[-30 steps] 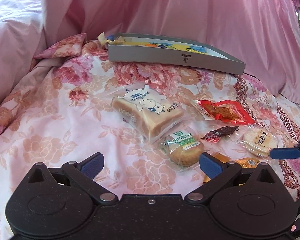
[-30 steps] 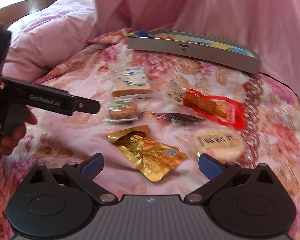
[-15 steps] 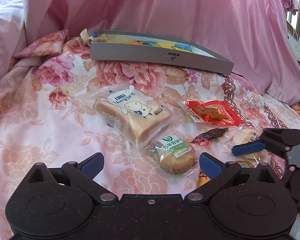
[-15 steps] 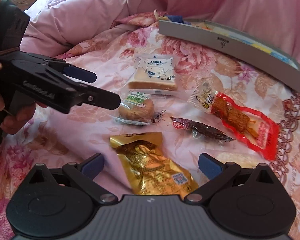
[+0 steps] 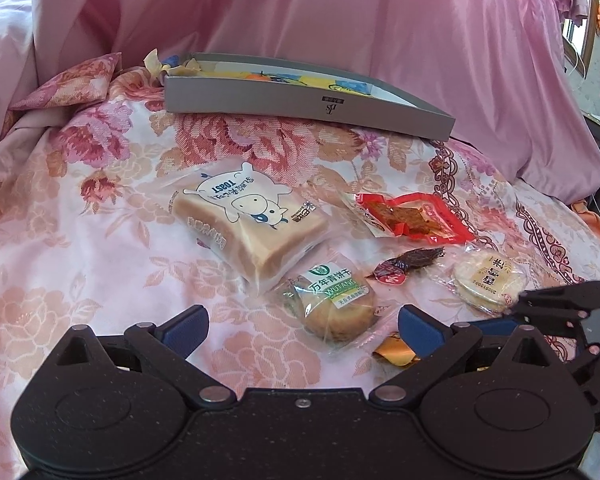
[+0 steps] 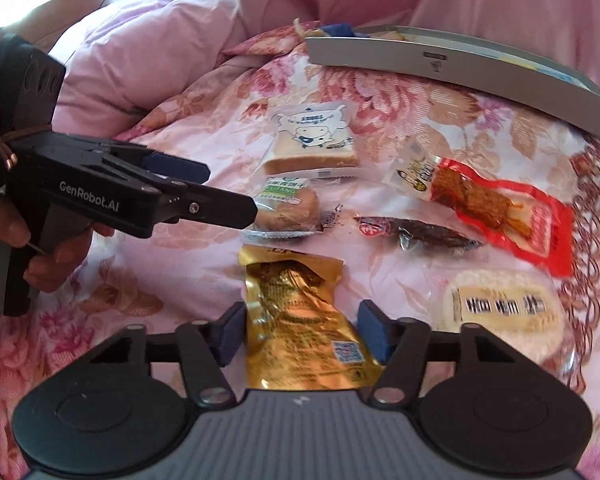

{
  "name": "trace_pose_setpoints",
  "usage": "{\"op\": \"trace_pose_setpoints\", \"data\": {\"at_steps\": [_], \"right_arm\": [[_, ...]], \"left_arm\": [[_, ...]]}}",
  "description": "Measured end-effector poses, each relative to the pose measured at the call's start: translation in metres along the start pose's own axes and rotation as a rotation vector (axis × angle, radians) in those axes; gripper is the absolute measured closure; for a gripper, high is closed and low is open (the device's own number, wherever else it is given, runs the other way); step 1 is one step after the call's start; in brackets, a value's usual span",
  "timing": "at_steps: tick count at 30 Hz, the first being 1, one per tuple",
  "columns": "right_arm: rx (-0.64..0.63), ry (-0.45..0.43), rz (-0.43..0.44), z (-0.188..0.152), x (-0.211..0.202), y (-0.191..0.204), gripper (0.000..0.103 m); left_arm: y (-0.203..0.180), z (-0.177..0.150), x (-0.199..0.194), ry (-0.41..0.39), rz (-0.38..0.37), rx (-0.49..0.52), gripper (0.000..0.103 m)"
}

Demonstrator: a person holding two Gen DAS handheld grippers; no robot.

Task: Organize snacks
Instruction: 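Close the left tool on the round biscuit pack while the right tool grasps the gold foil pouch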

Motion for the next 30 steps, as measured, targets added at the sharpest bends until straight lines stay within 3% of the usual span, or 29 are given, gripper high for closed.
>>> {"op": "trace_pose_setpoints", "data": {"at_steps": [5, 8, 11, 19, 24, 30], "right_arm": [[0.020, -0.013, -0.069, -0.009, -0.015, 0.007, 0.045], [0.010, -0.012, -0.100, -0.012, -0.022, 0.013, 0.040], [0.025, -0.019, -0.082, -0.009, -0.021, 0.013, 0.030], [0.109, -0.057, -0.071, -0.007, -0.007, 0.005, 0.026], [0.075, -0.066, -0.123, -0.010, -0.009, 0.010, 0.036], [0.046, -0.068, -0.158, -0.014, -0.014, 0.015, 0.046]], "left_arm": [[0.000, 0.000, -0.001, 0.003, 0.005, 0.005, 0.002], [-0.001, -0.001, -0.001, 0.008, 0.006, 0.009, 0.002], [-0.004, -0.001, 0.001, 0.020, 0.009, 0.008, 0.002], [-0.019, 0.012, 0.023, 0.060, 0.019, -0.006, 0.005], [-0.022, 0.011, 0.049, 0.160, 0.098, -0.028, 0.008], [-0.014, 0.011, 0.046, 0.155, 0.144, -0.067, 0.028]]}}
Point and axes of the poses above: each gripper's, at about its wrist camera, not at the fingertips, and x roughly the way its jaws point, y to its left, z to its top, the point moved 7 cm from there along x, roughly the way its jaws point, and after that the axes turned 4 degrees about -z, right-handed, at the moved point
